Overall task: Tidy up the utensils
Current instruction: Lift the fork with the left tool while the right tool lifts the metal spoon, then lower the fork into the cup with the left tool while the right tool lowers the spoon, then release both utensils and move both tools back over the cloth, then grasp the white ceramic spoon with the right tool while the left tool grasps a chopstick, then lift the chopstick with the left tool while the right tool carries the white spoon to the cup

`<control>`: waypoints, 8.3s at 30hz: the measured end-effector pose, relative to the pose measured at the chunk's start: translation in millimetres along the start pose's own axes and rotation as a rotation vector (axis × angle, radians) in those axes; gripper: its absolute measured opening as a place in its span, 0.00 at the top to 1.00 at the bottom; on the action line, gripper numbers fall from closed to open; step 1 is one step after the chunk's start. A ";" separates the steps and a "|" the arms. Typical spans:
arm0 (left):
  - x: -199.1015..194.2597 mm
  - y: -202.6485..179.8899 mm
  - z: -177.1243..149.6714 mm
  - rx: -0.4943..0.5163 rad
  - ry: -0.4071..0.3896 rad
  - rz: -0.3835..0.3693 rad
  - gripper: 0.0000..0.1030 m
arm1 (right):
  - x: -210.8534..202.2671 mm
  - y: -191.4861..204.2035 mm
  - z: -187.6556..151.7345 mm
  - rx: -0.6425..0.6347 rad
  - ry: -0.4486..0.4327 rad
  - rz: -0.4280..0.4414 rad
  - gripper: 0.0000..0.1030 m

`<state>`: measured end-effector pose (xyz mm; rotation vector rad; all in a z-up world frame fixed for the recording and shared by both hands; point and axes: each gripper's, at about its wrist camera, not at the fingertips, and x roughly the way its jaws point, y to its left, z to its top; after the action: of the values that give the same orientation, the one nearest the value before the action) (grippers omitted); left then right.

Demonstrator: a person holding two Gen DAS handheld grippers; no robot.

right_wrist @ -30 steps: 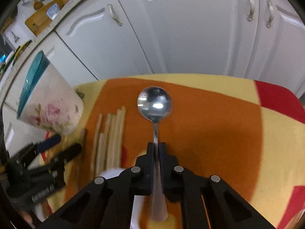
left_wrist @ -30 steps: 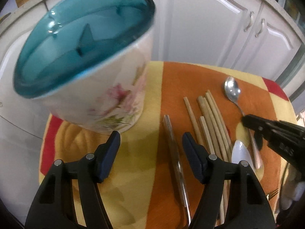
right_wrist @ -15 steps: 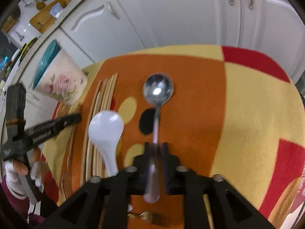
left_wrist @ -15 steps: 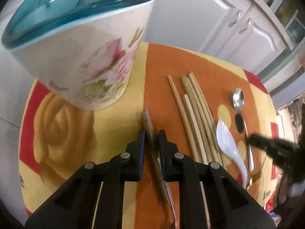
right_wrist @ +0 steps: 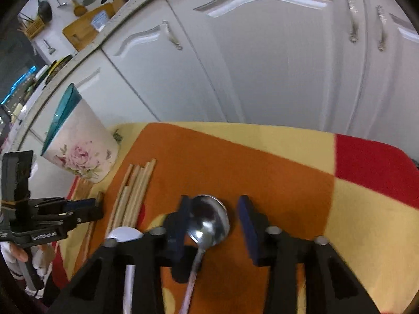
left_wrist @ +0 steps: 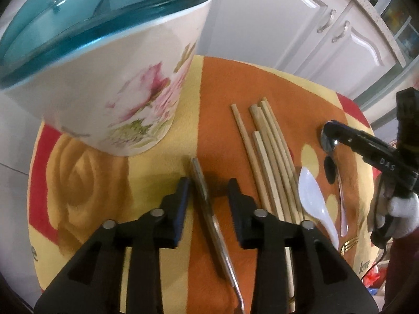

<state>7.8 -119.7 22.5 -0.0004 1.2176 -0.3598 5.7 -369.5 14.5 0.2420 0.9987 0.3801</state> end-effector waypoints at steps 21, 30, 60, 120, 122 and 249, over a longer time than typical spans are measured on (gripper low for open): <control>-52.0 16.8 -7.8 -0.007 -0.106 -0.070 0.88 | -64.9 7.5 -35.6 0.034 -0.011 -0.077 0.97; -122.9 15.7 -11.7 0.019 -0.229 -0.125 0.90 | -110.8 29.6 -35.9 0.019 -0.097 -0.097 0.97; -310.1 67.4 70.4 0.002 -0.639 -0.078 0.91 | -110.8 202.3 106.8 -0.200 -0.342 0.110 0.97; -172.7 16.3 6.3 -0.027 -0.429 0.044 0.54 | -103.3 142.4 -1.5 -0.063 -0.229 -0.151 0.59; -171.8 9.2 0.8 -0.015 -0.422 0.031 0.54 | -114.6 138.4 -11.0 -0.060 -0.241 -0.169 0.58; -216.0 46.7 -32.9 0.021 -0.350 -0.177 0.96 | -123.6 100.5 -20.7 0.054 -0.152 0.080 0.97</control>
<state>-73.8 -10.9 199.7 -0.1481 0.8687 -0.5043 -91.8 -329.4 135.7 0.3553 0.8522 0.4016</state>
